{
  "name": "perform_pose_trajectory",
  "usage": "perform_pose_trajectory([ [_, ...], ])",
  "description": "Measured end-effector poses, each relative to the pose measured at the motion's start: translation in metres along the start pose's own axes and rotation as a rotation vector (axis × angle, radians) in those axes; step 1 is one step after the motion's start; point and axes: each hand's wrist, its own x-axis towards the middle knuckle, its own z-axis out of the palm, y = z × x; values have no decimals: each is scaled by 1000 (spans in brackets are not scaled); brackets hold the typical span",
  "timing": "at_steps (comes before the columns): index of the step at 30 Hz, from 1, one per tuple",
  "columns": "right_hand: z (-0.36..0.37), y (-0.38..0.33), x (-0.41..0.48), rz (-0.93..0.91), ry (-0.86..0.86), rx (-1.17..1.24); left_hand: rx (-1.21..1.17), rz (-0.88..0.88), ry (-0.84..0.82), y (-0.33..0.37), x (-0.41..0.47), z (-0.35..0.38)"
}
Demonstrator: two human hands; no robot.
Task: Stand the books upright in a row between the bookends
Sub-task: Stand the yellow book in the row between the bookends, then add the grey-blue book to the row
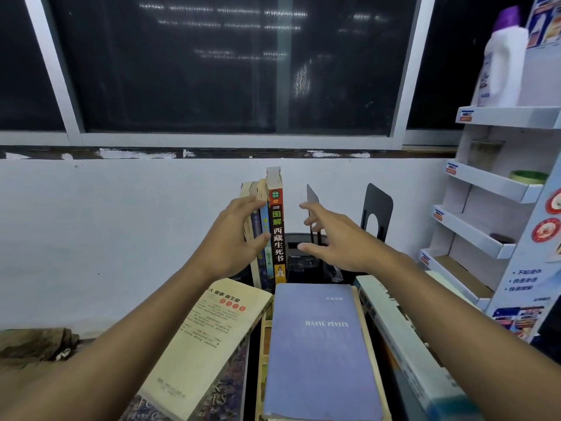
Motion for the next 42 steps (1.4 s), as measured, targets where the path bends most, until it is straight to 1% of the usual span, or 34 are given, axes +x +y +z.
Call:
perform_pose_trajectory([
  [3,-2,8,-31,29,4,25,-30,-24,-20,3,-22,2],
  [6,4,15,-65,78,47,17,-14,-52,-86,2,-43,7],
  [9,9,19,-97,125,85,-16,55,-52,-225,2,-62,14],
  [12,13,17,-123,190,61,-105,80,-51,-395,-3,-78,25],
  [14,14,12,-135,253,32,-176,124,-34,-438,-9,-86,31],
  [17,16,7,-141,298,7,-203,171,-86,-426,-4,-93,35],
  [21,20,1,-140,284,-92,-242,217,-177,-484,16,-97,39],
  [23,23,0,-139,276,-136,-245,227,-189,-501,19,-99,42],
  [28,27,-1,-138,280,-171,-224,237,-196,-482,20,-103,50],
  [32,30,0,-135,279,-186,-188,179,-226,-485,23,-102,50],
  [38,32,5,-136,276,-97,-135,126,-237,-469,23,-102,48],
  [42,33,2,-140,262,-16,-17,94,-226,-432,21,-105,46],
])
